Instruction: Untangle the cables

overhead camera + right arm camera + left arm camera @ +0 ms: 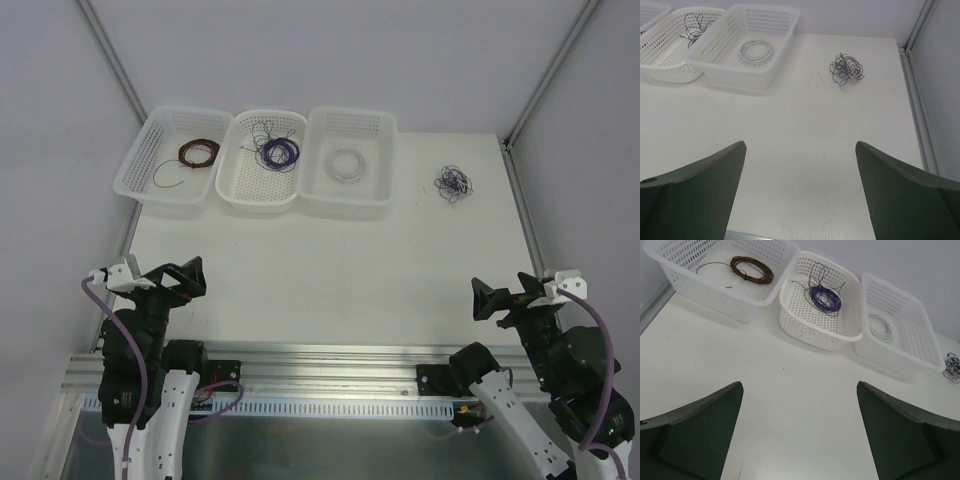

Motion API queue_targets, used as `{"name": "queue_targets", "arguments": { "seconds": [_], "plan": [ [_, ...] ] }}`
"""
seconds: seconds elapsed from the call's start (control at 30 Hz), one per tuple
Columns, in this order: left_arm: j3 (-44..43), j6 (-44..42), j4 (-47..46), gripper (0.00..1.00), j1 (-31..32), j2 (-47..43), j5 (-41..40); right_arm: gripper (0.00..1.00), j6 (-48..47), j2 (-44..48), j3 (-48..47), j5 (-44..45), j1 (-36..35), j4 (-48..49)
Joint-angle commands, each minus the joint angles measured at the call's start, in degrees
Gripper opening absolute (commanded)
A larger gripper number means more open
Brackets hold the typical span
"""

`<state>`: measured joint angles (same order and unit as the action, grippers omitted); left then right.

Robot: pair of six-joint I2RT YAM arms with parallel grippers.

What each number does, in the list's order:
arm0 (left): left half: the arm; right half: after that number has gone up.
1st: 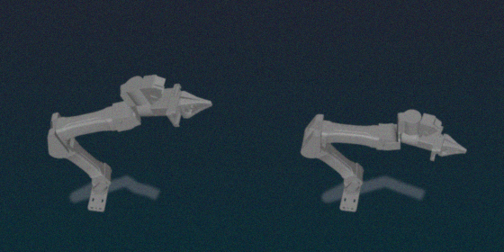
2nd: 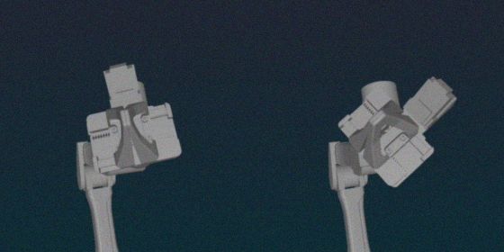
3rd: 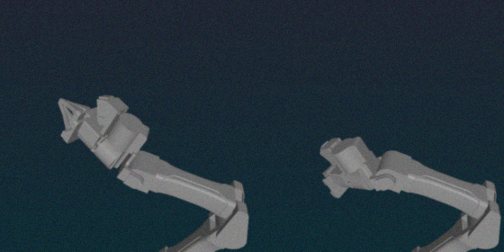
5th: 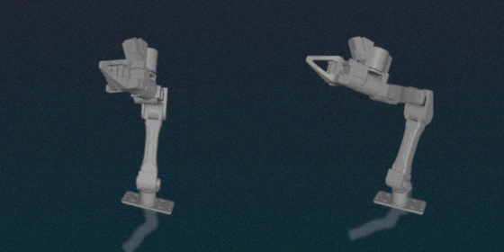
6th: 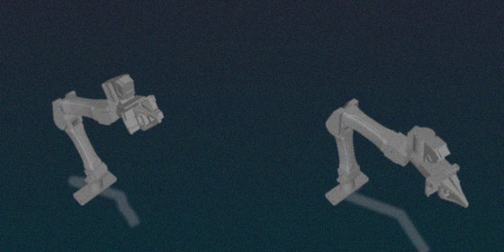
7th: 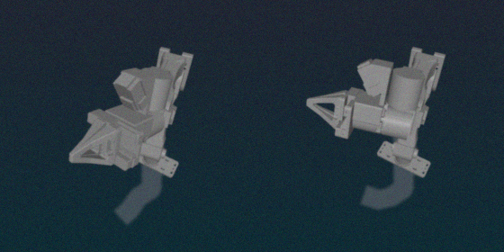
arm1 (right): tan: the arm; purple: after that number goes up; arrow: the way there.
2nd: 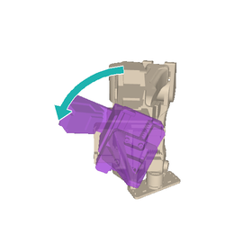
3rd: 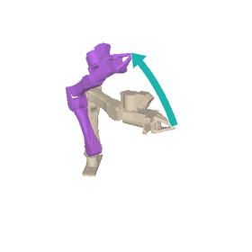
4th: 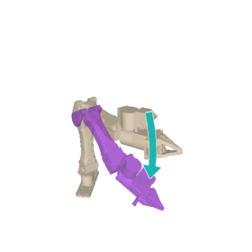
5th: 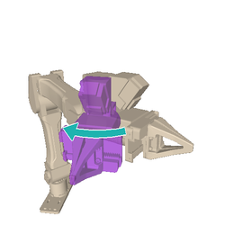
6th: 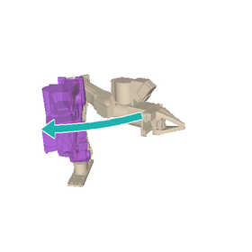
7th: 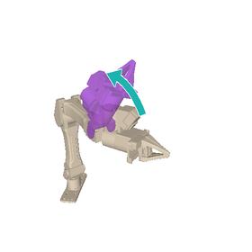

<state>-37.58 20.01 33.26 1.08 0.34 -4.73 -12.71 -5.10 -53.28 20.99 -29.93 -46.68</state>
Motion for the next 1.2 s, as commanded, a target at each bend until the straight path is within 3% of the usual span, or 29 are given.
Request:
{"name": "queue_targets", "arguments": {
  "seconds": [0.0,0.2,0.53,0.63,0.77,0.9,1.17],
  "plan": [
    [0.8,2.5,-1.6,0.99,0.1,-9.6,-0.4,0.97,0.3,-2.6,0.7,-2.8,0.0,3.2],
    [2.7,6.4,-1.7,0.99,0.1,-6.3,0.5,0.97,-0.5,-13.0,-1.6,-15.8,0.0,3.2],
    [2.7,7.4,-1.8,0.99,0.2,7.1,4.1,0.97,3.0,-45.5,-11.7,-11.2,0.2,6.5],
    [2.9,5.9,-1.7,0.99,0.2,12.8,9.1,0.97,3.8,-56.2,-16.2,-5.0,3.6,7.7],
    [4.6,3.5,-2.3,0.99,0.2,15.4,13.7,0.97,7.3,-67.0,-20.5,-8.2,16.4,11.3],
    [5.8,2.8,-4.4,0.99,0.2,14.6,16.0,0.99,6.6,-78.2,-23.7,-5.8,21.6,18.9],
    [6.3,2.1,-4.9,0.99,0.4,13.7,16.9,0.86,0.6,-97.7,-33.9,-9.2,29.8,28.2]
  ]
}}
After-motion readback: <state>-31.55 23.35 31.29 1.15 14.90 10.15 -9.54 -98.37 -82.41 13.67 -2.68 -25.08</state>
